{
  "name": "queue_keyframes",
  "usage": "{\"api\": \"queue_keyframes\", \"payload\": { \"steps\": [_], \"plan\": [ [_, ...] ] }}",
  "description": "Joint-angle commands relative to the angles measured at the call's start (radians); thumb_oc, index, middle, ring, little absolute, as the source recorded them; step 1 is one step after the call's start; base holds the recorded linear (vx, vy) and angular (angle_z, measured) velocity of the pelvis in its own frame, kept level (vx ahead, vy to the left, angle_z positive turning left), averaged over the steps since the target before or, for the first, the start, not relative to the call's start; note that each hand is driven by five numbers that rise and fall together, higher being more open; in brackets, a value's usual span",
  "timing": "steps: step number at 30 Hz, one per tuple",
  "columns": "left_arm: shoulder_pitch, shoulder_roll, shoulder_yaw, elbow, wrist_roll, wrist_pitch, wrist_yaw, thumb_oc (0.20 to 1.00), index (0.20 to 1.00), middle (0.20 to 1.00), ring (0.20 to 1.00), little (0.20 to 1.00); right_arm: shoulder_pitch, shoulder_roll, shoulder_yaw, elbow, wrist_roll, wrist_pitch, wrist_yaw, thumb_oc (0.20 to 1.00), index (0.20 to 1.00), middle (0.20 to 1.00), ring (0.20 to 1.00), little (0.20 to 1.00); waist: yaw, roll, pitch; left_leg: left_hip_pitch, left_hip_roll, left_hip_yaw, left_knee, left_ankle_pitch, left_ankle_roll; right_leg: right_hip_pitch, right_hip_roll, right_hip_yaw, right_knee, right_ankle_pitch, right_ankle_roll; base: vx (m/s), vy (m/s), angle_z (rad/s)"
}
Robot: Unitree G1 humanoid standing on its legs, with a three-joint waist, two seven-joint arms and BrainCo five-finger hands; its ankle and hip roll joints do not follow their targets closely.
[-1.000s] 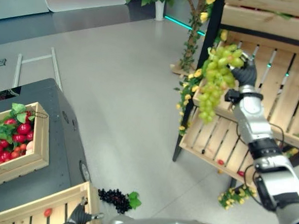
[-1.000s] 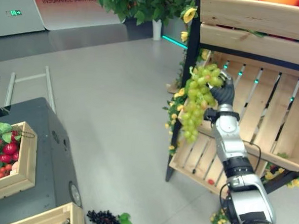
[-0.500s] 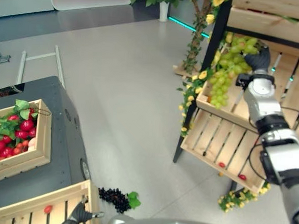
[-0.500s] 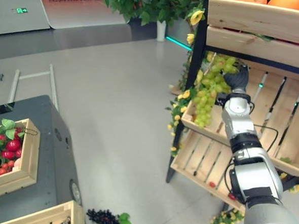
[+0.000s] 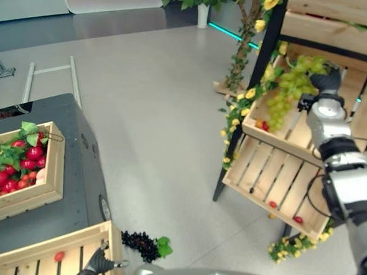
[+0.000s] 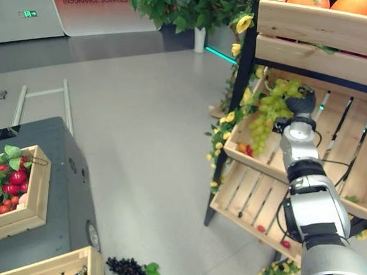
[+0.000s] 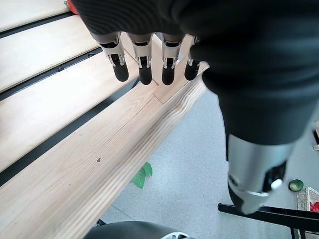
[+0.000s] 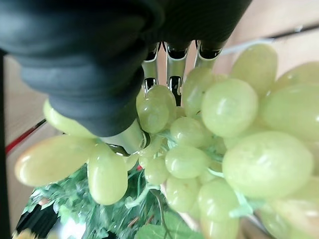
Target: Pick up the fruits from the basket on one side to the basket on the other side
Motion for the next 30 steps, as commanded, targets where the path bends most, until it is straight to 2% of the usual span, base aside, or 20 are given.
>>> {"api": "queue_keyframes", "payload": {
  "steps": [1,5,6,7,30],
  "plan": [
    [-0.037,-0.014,-0.049,-0.001,-0.003,-0.028,0.004,1.000,1.000,1.000,1.000,1.000,-0.170,-0.049,-0.027,0.014,0.009,-0.047,-0.018,0.200,0.200,0.200,0.200,0.200,0.038,-0.048,-0.019,-0.008,-0.041,-0.051,0.014,-0.054,-0.020,0.026,-0.026,0.009,-0.098,0.213,0.187,0.00,0.000,0.00],
    [-0.040,-0.018,-0.053,0.004,0.000,-0.027,0.003,1.000,1.000,1.000,1.000,1.000,-0.164,-0.054,-0.024,0.034,0.006,-0.040,-0.010,0.200,0.200,0.200,0.200,0.200,0.040,-0.048,-0.020,-0.009,-0.042,-0.056,0.011,-0.052,-0.021,0.028,-0.025,0.006,-0.098,0.213,0.187,0.00,-0.002,0.01],
    [-0.041,-0.019,-0.054,0.010,0.000,-0.027,0.005,1.000,1.000,1.000,1.000,1.000,-0.165,-0.052,-0.023,0.035,0.004,-0.039,-0.011,0.580,0.580,0.580,0.580,0.580,0.040,-0.049,-0.020,-0.009,-0.042,-0.057,0.012,-0.051,-0.021,0.027,-0.024,0.006,-0.098,0.212,0.187,0.00,0.000,0.00],
    [-0.042,-0.020,-0.056,0.011,-0.001,-0.026,0.005,1.000,1.000,1.000,1.000,1.000,-0.166,-0.052,-0.023,0.036,0.007,-0.039,-0.011,1.000,1.000,1.000,1.000,1.000,0.039,-0.048,-0.020,-0.008,-0.042,-0.058,0.011,-0.051,-0.021,0.027,-0.023,0.007,-0.098,0.211,0.187,-0.01,-0.011,0.04],
    [-0.044,-0.030,-0.064,0.023,-0.009,-0.025,0.014,1.000,1.000,1.000,1.000,1.000,-0.177,-0.031,-0.013,0.049,0.001,-0.042,-0.019,1.000,1.000,1.000,1.000,1.000,0.030,-0.048,-0.018,-0.006,-0.041,-0.065,0.005,-0.045,-0.023,0.026,-0.026,0.005,-0.098,0.219,0.188,0.00,-0.002,0.01]
  ]
}}
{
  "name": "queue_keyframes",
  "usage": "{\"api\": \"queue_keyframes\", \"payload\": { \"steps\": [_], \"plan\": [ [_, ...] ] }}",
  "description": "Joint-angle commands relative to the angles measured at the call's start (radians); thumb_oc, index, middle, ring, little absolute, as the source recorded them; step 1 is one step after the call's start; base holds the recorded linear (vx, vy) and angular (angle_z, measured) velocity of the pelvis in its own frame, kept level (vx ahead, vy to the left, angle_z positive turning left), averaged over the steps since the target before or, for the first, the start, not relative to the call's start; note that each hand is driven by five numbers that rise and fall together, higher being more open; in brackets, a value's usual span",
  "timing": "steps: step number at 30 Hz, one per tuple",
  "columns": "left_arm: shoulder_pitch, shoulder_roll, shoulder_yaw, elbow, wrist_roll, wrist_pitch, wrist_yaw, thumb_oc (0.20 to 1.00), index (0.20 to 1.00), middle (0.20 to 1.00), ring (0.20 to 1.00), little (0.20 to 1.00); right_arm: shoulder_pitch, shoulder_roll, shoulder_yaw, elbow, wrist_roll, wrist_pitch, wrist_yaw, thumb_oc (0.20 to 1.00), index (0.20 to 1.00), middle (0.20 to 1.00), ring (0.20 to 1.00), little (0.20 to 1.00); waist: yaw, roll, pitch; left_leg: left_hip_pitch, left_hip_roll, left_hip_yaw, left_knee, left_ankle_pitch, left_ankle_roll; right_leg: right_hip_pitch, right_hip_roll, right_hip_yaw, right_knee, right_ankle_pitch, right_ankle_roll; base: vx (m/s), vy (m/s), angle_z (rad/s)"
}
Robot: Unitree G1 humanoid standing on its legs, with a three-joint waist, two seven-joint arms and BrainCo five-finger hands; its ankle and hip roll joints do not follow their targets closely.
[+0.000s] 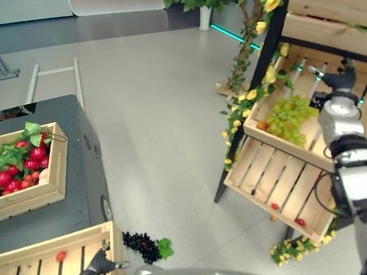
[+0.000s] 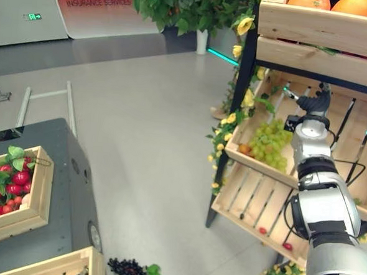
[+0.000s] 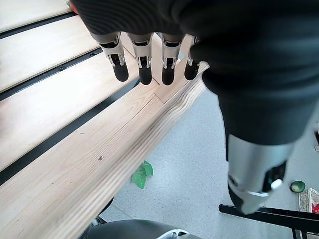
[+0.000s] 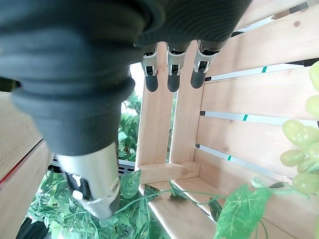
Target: Pick up the fruits from the basket on one side to the basket on the other side
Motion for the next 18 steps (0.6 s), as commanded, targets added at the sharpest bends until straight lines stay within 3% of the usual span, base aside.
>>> {"api": "queue_keyframes", "payload": {
  "steps": [1,8,9,12,16,18],
  "plan": [
    [-0.038,-0.024,-0.041,0.012,-0.003,-0.028,0.008,1.000,1.000,1.000,1.000,1.000,-0.132,-0.005,-0.008,-0.019,-0.004,-0.062,-0.014,1.000,1.000,1.000,1.000,1.000,0.030,-0.056,-0.012,-0.010,-0.041,-0.047,0.001,-0.045,-0.022,0.007,-0.022,0.022,-0.098,0.220,0.188,0.00,0.000,0.00],
    [-0.038,-0.038,-0.019,0.018,-0.015,-0.030,0.013,1.000,1.000,1.000,1.000,1.000,-0.060,0.031,0.028,-0.154,-0.046,-0.064,0.009,1.000,1.000,1.000,1.000,1.000,0.013,-0.052,-0.003,-0.014,-0.039,-0.045,-0.005,-0.039,-0.022,-0.005,-0.024,0.029,-0.096,0.220,0.184,0.00,0.000,0.00],
    [-0.037,-0.049,0.002,0.023,-0.024,-0.033,0.017,1.000,1.000,1.000,1.000,1.000,0.009,0.038,0.053,-0.314,-0.068,-0.090,0.032,1.000,1.000,1.000,1.000,1.000,0.001,-0.050,0.008,-0.017,-0.038,-0.042,-0.004,-0.038,-0.021,-0.013,-0.026,0.033,-0.091,0.218,0.182,0.00,0.000,0.00],
    [-0.021,-0.062,0.014,0.013,-0.023,-0.043,0.008,1.000,1.000,1.000,1.000,1.000,0.153,0.051,0.020,-0.502,-0.020,-0.136,0.072,1.000,1.000,1.000,1.000,1.000,-0.006,-0.043,0.013,-0.016,-0.038,-0.041,-0.004,-0.038,-0.020,-0.014,-0.028,0.031,-0.087,0.215,0.181,0.00,-0.001,-0.01],
    [-0.009,-0.061,0.027,0.004,-0.017,-0.050,-0.003,1.000,1.000,1.000,1.000,1.000,0.251,0.063,0.008,-0.630,0.007,-0.166,0.121,1.000,1.000,1.000,1.000,1.000,-0.002,-0.041,0.016,-0.017,-0.037,-0.042,-0.004,-0.039,-0.018,-0.015,-0.031,0.024,-0.082,0.211,0.180,0.00,-0.003,0.01],
    [-0.008,-0.063,0.040,0.004,-0.024,-0.049,-0.008,1.000,1.000,1.000,1.000,1.000,0.312,0.129,-0.005,-0.708,0.082,-0.186,0.159,1.000,1.000,1.000,1.000,1.000,0.003,-0.038,0.019,-0.020,-0.036,-0.041,-0.003,-0.037,-0.018,-0.016,-0.031,0.018,-0.083,0.209,0.179,0.00,0.000,0.00]
  ]
}}
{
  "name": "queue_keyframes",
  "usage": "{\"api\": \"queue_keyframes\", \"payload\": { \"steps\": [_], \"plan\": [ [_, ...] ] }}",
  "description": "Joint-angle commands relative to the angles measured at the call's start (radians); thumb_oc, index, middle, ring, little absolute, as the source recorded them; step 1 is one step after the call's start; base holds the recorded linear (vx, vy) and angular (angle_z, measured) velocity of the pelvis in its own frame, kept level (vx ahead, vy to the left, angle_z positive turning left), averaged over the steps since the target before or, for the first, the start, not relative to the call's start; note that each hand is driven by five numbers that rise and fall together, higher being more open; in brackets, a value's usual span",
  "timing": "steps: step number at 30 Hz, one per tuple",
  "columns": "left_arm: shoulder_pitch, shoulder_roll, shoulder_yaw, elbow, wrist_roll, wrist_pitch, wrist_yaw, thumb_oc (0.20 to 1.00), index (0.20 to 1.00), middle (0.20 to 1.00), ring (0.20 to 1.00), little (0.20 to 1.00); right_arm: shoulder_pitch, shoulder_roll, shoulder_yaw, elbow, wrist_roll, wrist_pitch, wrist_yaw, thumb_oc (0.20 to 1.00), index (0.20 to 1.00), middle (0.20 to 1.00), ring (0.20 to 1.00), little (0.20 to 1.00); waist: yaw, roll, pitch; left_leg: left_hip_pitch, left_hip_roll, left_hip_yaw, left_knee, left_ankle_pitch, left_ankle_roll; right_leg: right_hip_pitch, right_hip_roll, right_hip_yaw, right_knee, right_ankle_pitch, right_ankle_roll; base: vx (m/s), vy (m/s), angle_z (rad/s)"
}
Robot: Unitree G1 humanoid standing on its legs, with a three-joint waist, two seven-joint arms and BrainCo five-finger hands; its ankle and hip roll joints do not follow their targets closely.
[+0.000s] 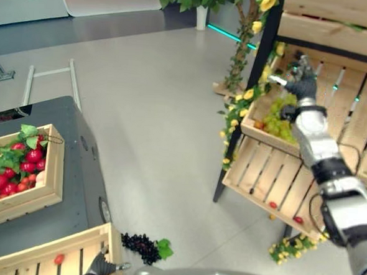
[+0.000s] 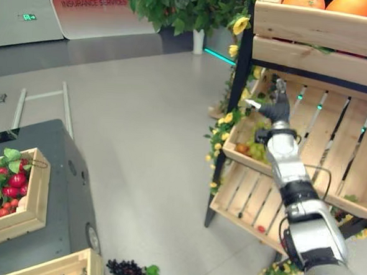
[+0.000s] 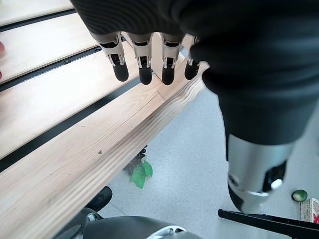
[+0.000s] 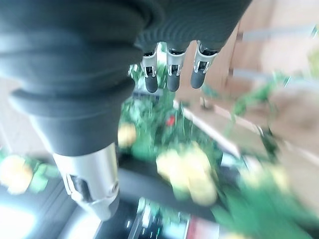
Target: Pick up the fruits from the basket on one side to the basket on the other side
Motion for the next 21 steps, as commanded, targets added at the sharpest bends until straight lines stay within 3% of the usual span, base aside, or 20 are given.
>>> {"api": "queue_keyframes", "payload": {
  "steps": [1,7,11,18,21],
  "plan": [
    [-0.027,-0.030,0.001,-0.023,-0.007,-0.039,-0.022,1.000,1.000,1.000,1.000,1.000,-0.057,0.060,-0.027,-0.122,0.093,-0.095,0.061,1.000,1.000,1.000,1.000,1.000,0.028,-0.034,0.022,-0.018,-0.036,-0.038,-0.002,-0.035,-0.019,-0.011,-0.032,0.017,-0.085,0.208,0.177,0.00,0.000,0.00],
    [-0.025,-0.039,0.031,-0.023,-0.006,-0.038,-0.028,1.000,1.000,1.000,1.000,1.000,0.079,0.097,0.033,-0.303,0.070,-0.085,0.137,1.000,1.000,1.000,1.000,1.000,0.034,-0.036,0.027,-0.034,-0.024,-0.050,-0.004,-0.023,-0.030,-0.006,-0.021,0.001,-0.097,0.194,0.171,-0.03,-0.050,0.09],
    [-0.018,-0.023,0.055,-0.039,0.023,-0.042,-0.051,1.000,1.000,1.000,1.000,1.000,0.192,0.071,0.095,-0.424,0.039,-0.070,0.249,1.000,1.000,1.000,1.000,1.000,0.064,-0.039,0.031,-0.059,0.000,-0.078,-0.002,-0.013,-0.051,0.005,0.001,-0.034,-0.107,0.157,0.156,-0.04,-0.109,0.38],
    [-0.018,-0.011,0.083,-0.047,0.016,-0.048,-0.048,1.000,1.000,1.000,1.000,1.000,0.241,0.088,0.107,-0.418,0.020,-0.069,0.261,1.000,1.000,1.000,1.000,1.000,0.112,-0.041,0.033,-0.099,0.036,-0.113,0.032,-0.011,-0.076,0.015,0.029,-0.069,-0.124,0.132,0.145,-0.01,-0.106,0.45],
    [-0.023,-0.011,0.089,-0.040,0.011,-0.051,-0.040,1.000,1.000,1.000,1.000,1.000,0.243,0.094,0.091,-0.405,0.021,-0.076,0.247,1.000,1.000,1.000,1.000,1.000,0.129,-0.035,0.048,-0.132,0.042,-0.097,0.061,-0.003,-0.083,0.030,0.026,-0.103,-0.134,0.124,0.143,-0.07,-0.035,0.50]
  ]
}}
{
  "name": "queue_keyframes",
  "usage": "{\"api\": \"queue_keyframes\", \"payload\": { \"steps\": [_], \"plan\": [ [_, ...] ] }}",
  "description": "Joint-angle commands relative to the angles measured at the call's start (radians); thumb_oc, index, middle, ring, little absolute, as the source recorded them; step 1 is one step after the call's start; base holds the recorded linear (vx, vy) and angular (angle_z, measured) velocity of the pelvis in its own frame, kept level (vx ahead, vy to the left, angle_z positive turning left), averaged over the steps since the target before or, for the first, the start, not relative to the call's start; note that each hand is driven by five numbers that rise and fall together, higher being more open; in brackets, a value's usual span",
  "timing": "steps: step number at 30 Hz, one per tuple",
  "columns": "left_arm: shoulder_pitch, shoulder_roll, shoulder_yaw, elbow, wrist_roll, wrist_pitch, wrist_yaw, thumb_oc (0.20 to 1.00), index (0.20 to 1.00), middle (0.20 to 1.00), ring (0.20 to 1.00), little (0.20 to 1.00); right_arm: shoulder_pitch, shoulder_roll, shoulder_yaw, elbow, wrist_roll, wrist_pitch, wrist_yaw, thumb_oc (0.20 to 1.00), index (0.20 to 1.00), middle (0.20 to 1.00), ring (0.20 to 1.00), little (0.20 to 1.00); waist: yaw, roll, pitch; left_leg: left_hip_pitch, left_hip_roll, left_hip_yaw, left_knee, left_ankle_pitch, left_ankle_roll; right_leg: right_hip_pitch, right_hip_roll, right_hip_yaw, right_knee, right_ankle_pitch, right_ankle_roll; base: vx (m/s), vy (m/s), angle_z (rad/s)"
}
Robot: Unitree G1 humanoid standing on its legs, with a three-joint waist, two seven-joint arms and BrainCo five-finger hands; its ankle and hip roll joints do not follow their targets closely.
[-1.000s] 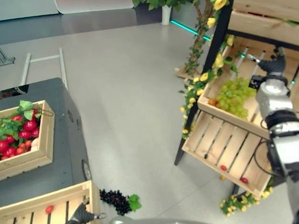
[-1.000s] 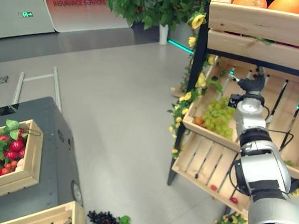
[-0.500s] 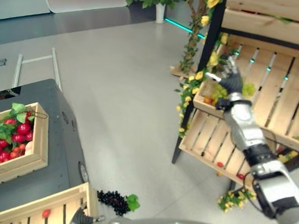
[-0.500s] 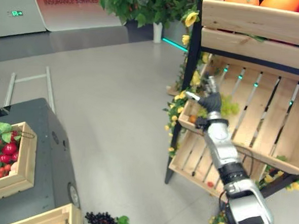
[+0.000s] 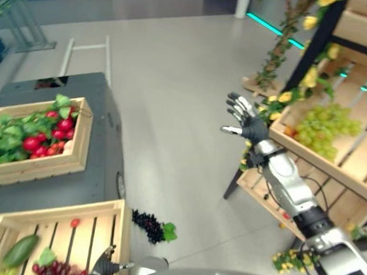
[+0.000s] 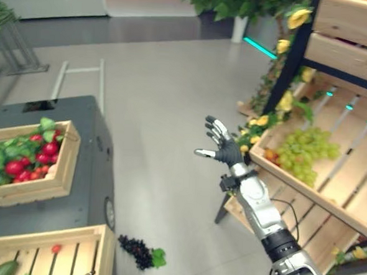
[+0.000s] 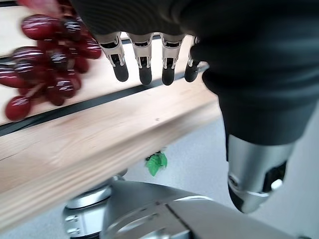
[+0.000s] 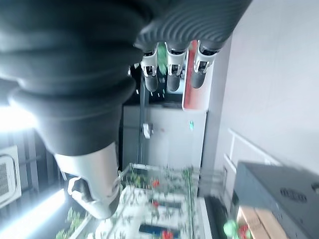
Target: Pick up the fruits from the basket on one side to the basket on the other side
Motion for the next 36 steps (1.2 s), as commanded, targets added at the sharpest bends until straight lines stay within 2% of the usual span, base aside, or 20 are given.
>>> {"api": "queue_keyframes", "payload": {
  "steps": [1,4,5,8,12,16,17,18,19,20,25,26,27,28,29,30,32,34,35,36],
  "plan": [
    [-0.052,0.023,-0.003,-0.017,0.007,-0.033,0.014,1.000,1.000,1.000,1.000,1.000,-0.050,0.007,-0.048,-0.055,-0.005,-0.063,-0.017,1.000,1.000,1.000,1.000,1.000,0.018,-0.025,0.016,-0.016,0.035,0.122,0.045,-0.024,-0.071,-0.013,0.000,-0.048,-0.113,0.146,0.116,-0.16,0.006,1.02],
    [-0.080,0.032,-0.013,-0.026,0.033,-0.032,0.016,1.000,1.000,1.000,1.000,1.000,-0.006,-0.012,-0.110,-0.072,0.011,-0.077,-0.034,1.000,1.000,1.000,1.000,1.000,-0.049,-0.015,0.040,-0.082,0.069,0.359,0.069,0.025,-0.058,-0.006,0.001,-0.078,-0.140,0.139,0.108,-0.19,0.021,2.16],
    [-0.083,0.037,-0.015,-0.034,0.041,-0.035,0.014,1.000,1.000,1.000,1.000,1.000,-0.002,-0.014,-0.120,-0.074,0.009,-0.084,-0.038,1.000,1.000,1.000,1.000,1.000,-0.054,-0.010,0.046,-0.093,0.075,0.401,0.063,0.035,-0.054,-0.004,0.008,-0.074,-0.148,0.136,0.106,-0.15,0.028,2.20],
    [-0.081,0.044,-0.013,-0.041,0.057,-0.041,0.015,1.000,1.000,1.000,1.000,1.000,0.005,-0.008,-0.132,-0.076,-0.014,-0.092,-0.049,1.000,1.000,1.000,1.000,1.000,-0.031,-0.003,0.040,-0.102,0.069,0.410,0.043,0.039,-0.042,0.005,0.029,-0.094,-0.160,0.127,0.093,0.01,0.050,0.66],
    [-0.071,0.042,0.000,-0.031,0.060,-0.045,0.022,1.000,1.000,1.000,1.000,1.000,-0.002,0.055,-0.140,-0.038,-0.022,-0.093,-0.073,1.000,1.000,1.000,1.000,1.000,-0.003,-0.022,0.028,-0.095,0.037,0.404,0.013,0.032,-0.023,0.000,0.022,-0.086,-0.142,0.129,0.096,0.12,0.078,0.10],
    [-0.064,0.055,0.025,-0.024,0.039,-0.043,0.031,1.000,1.000,1.000,1.000,1.000,-0.023,0.099,-0.124,-0.007,-0.026,-0.095,-0.086,1.000,1.000,1.000,1.000,1.000,0.006,-0.027,0.035,-0.061,0.015,0.378,0.008,-0.007,0.013,-0.063,-0.040,-0.013,0.045,0.097,0.107,0.20,0.153,0.07],
    [-0.060,0.065,0.017,-0.038,0.036,-0.045,0.031,1.000,1.000,1.000,1.000,1.000,-0.035,0.119,-0.120,-0.008,-0.030,-0.090,-0.086,1.000,1.000,1.000,1.000,1.000,-0.010,-0.021,0.050,-0.025,-0.001,0.361,0.005,-0.039,0.038,-0.099,-0.095,0.049,0.187,0.133,0.145,0.16,0.134,0.05],
    [-0.059,0.065,0.019,-0.040,0.036,-0.044,0.031,1.000,1.000,1.000,1.000,1.000,-0.036,0.120,-0.119,-0.007,-0.030,-0.089,-0.086,1.000,1.000,1.000,1.000,1.000,-0.010,-0.023,0.052,-0.022,-0.007,0.362,0.004,-0.042,0.041,-0.102,-0.104,0.054,0.198,0.132,0.148,0.20,0.160,0.20],
    [-0.079,0.074,0.023,-0.033,0.015,-0.037,0.037,1.000,1.000,1.000,1.000,1.000,-0.056,0.128,-0.112,0.003,-0.038,-0.088,-0.095,1.000,1.000,1.000,1.000,1.000,-0.028,-0.022,0.073,-0.006,-0.022,0.338,0.009,-0.058,0.054,-0.156,-0.098,0.139,0.274,0.171,0.168,0.07,0.047,0.19],
    [-0.091,0.078,0.015,-0.043,0.006,-0.036,0.040,1.000,1.000,1.000,1.000,1.000,-0.063,0.126,-0.110,0.008,-0.037,-0.087,-0.098,1.000,1.000,1.000,1.000,1.000,-0.033,-0.025,0.080,-0.007,-0.034,0.308,0.011,-0.061,0.060,-0.198,-0.056,0.192,0.262,0.159,0.166,0.07,0.032,0.09],
    [-0.139,0.082,-0.008,-0.042,-0.007,-0.036,0.039,1.000,1.000,1.000,1.000,1.000,-0.073,0.109,-0.115,0.016,-0.032,-0.086,-0.101,1.000,1.000,1.000,1.000,1.000,-0.009,-0.026,0.069,-0.040,-0.021,0.209,0.007,-0.049,0.020,-0.161,-0.081,0.158,0.059,0.157,0.158,0.06,-0.204,0.58],
    [-0.155,0.080,-0.010,-0.030,-0.018,-0.034,0.042,1.000,1.000,1.000,1.000,1.000,-0.071,0.097,-0.103,0.007,-0.020,-0.084,-0.088,1.000,1.000,1.000,1.000,1.000,-0.024,-0.034,0.066,-0.067,-0.010,0.169,0.029,-0.040,-0.002,-0.182,-0.084,0.322,-0.087,0.171,0.147,0.06,-0.287,1.33],
    [-0.155,0.080,-0.010,-0.030,-0.018,-0.034,0.042,1.000,1.000,1.000,1.000,1.000,-0.071,0.097,-0.103,0.006,-0.020,-0.083,-0.088,1.000,1.000,1.000,1.000,1.000,-0.022,-0.033,0.065,-0.069,-0.009,0.171,0.030,-0.040,-0.003,-0.183,-0.082,0.323,-0.089,0.172,0.146,0.20,-0.425,1.54],
    [-0.168,0.083,-0.022,-0.043,-0.033,-0.038,0.044,1.000,1.000,1.000,1.000,1.000,-0.050,0.066,-0.100,-0.021,-0.017,-0.083,-0.087,1.000,1.000,1.000,1.000,1.000,-0.025,-0.030,0.064,-0.089,0.005,0.089,0.055,-0.049,-0.023,-0.173,-0.080,0.489,-0.153,0.169,0.154,0.14,-0.227,1.18],
    [-0.168,0.083,-0.022,-0.043,-0.033,-0.037,0.044,1.000,1.000,1.000,1.000,1.000,-0.050,0.066,-0.101,-0.021,-0.017,-0.082,-0.087,1.000,1.000,1.000,1.000,1.000,-0.027,-0.032,0.063,-0.092,0.003,0.088,0.055,-0.046,-0.022,-0.175,-0.082,0.488,-0.155,0.171,0.154,0.29,-0.503,1.22],
    [-0.189,0.085,-0.027,-0.044,-0.048,-0.043,0.050,1.000,1.000,1.000,1.000,1.000,-0.055,0.057,-0.104,-0.025,-0.015,-0.082,-0.089,1.000,1.000,1.000,1.000,1.000,-0.021,-0.042,0.059,-0.109,0.014,0.031,0.066,-0.048,-0.040,-0.176,-0.071,0.533,-0.165,0.178,0.161,0.23,-0.440,1.06],
    [-0.209,0.087,-0.037,-0.049,-0.056,-0.042,0.043,1.000,1.000,1.000,1.000,1.000,-0.055,0.041,-0.108,-0.028,-0.013,-0.078,-0.087,1.000,1.000,1.000,1.000,1.000,-0.015,-0.059,0.058,-0.120,0.028,-0.014,0.076,-0.053,-0.063,-0.153,-0.058,0.505,-0.176,0.164,0.162,0.24,-0.512,1.40],
    [-0.220,0.085,-0.036,-0.040,-0.074,-0.037,0.049,1.000,1.000,1.000,1.000,1.000,-0.066,0.047,-0.098,-0.005,0.000,-0.080,-0.081,1.000,1.000,1.000,1.000,1.000,-0.010,-0.060,0.060,-0.129,0.080,-0.056,0.069,-0.029,-0.097,-0.143,-0.016,0.455,-0.159,0.136,0.148,0.12,-0.398,1.50],
    [-0.220,0.085,-0.035,-0.040,-0.074,-0.037,0.049,1.000,1.000,1.000,1.000,1.000,-0.066,0.047,-0.098,-0.005,0.000,-0.080,-0.081,1.000,1.000,1.000,1.000,1.000,-0.011,-0.060,0.060,-0.129,0.080,-0.056,0.069,-0.029,-0.097,-0.143,-0.016,0.454,-0.159,0.136,0.148,0.06,-0.453,1.25],
    [-0.208,0.078,-0.020,-0.060,-0.118,-0.038,0.053,1.000,1.000,1.000,1.000,1.000,-0.084,0.030,-0.074,-0.003,-0.005,-0.076,-0.071,1.000,1.000,1.000,1.000,1.000,0.007,-0.054,0.059,-0.129,0.128,-0.073,0.036,0.009,-0.132,-0.115,0.043,0.419,-0.191,0.128,0.136,0.04,-0.302,0.60]
  ]
}}
